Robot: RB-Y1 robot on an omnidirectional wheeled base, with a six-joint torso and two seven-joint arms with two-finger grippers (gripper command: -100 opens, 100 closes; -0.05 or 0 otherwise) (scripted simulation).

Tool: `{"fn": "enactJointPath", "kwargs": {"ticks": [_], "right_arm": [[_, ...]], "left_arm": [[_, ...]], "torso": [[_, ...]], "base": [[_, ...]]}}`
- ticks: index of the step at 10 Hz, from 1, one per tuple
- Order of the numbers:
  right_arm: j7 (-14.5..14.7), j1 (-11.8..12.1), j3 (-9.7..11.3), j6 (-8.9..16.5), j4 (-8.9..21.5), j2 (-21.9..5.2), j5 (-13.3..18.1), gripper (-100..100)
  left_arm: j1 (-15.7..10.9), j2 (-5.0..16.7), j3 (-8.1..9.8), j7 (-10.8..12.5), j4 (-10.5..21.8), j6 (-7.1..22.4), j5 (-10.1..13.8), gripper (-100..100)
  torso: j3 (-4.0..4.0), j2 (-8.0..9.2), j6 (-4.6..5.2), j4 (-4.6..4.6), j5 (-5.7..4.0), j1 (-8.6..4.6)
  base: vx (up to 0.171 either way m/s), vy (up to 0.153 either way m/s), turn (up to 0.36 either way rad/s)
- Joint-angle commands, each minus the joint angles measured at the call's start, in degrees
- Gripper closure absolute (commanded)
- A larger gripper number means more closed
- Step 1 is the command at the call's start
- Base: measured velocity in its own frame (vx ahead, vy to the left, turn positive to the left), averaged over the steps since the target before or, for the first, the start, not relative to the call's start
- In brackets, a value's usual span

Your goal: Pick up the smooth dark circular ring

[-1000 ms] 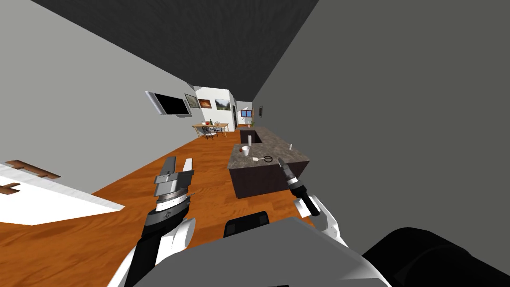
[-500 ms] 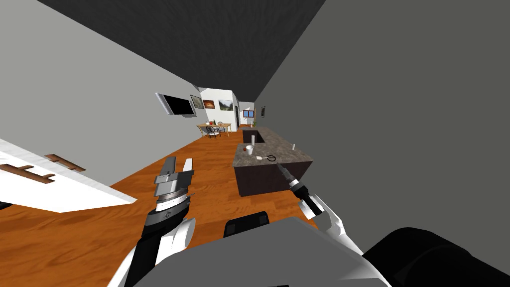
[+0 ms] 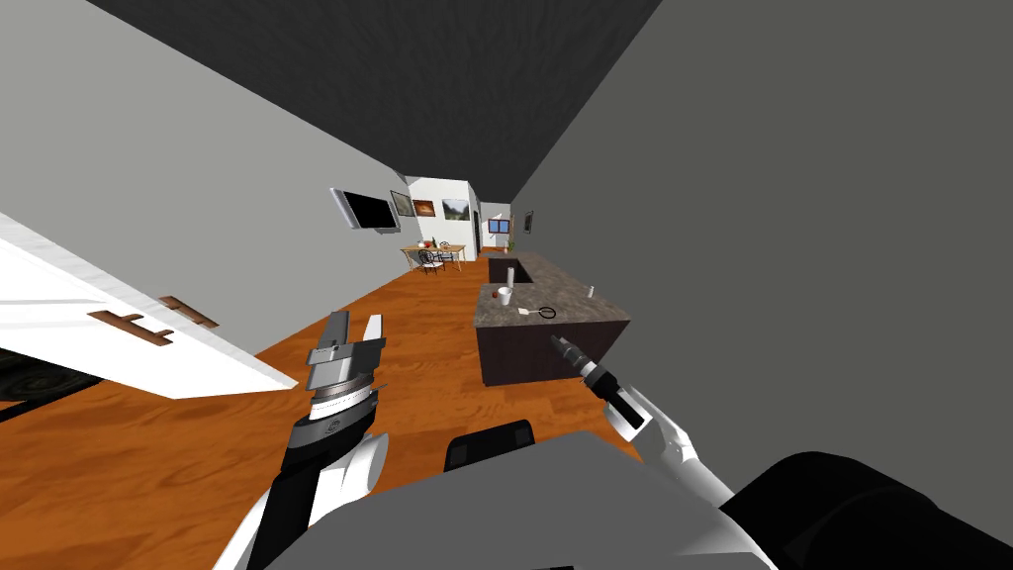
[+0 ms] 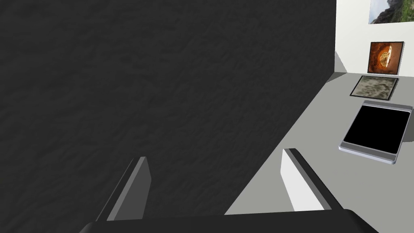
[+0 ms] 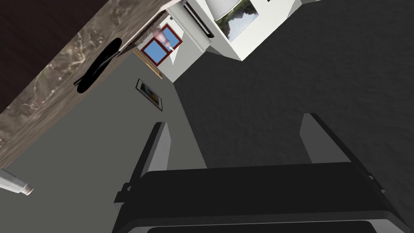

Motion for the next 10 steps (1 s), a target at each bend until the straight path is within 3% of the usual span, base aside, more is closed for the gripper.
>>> {"fn": "enactJointPath", "kwargs": {"ticks": [1,4,5,6,8,9,10], "right_arm": [[0.44,-0.11,0.23,-0.06,2.17,-1.88,0.9,-100],[2.35,-0.44,1.52,-0.48,7.32,-7.06,4.52,-100],[2.35,-0.44,1.52,-0.48,8.05,-7.24,4.52,-100],[3.39,-0.6,2.24,-0.71,9.41,-9.69,6.28,-100],[3.39,-0.6,2.24,-0.71,10.97,-9.89,6.28,-100],[4.48,-0.77,2.99,-0.96,13.11,-12.49,7.99,-100],[4.48,-0.77,2.99,-0.96,13.84,-12.49,7.99,-100]], "left_arm": [[0.0,0.0,0.0,0.0,0.0,0.0,0.0,0],[0.01,0.0,0.01,0.0,0.0,0.0,0.0,0],[0.0,0.0,0.0,0.0,0.0,0.0,0.0,0],[0.01,0.0,0.01,0.0,0.0,0.0,0.0,0],[0.01,0.01,0.01,0.0,0.0,0.0,0.0,0],[0.01,0.01,0.01,0.0,0.0,0.0,0.0,0],[0.01,0.01,0.01,0.0,0.0,0.0,0.0,0]], "torso": [[0.0,0.0,0.0,0.0,0.0,0.0],[-0.04,-0.07,0.01,-0.01,-0.02,-0.1],[-0.05,-0.09,0.0,-0.02,-0.01,-0.07],[-0.05,-0.09,0.03,-0.02,-0.02,-0.11],[-0.06,-0.11,0.03,-0.02,-0.02,-0.14],[-0.06,-0.11,0.03,-0.02,-0.05,-0.25],[-0.07,-0.12,0.01,-0.02,-0.04,-0.19]], "base": [[-0.02,0.069,0.038],[-0.013,0.079,0.081],[-0.003,0.068,0.038],[-0.002,0.079,0.08],[0.0,0.046,0.02],[0.003,0.056,0.104],[0.008,0.057,0.049]]}}
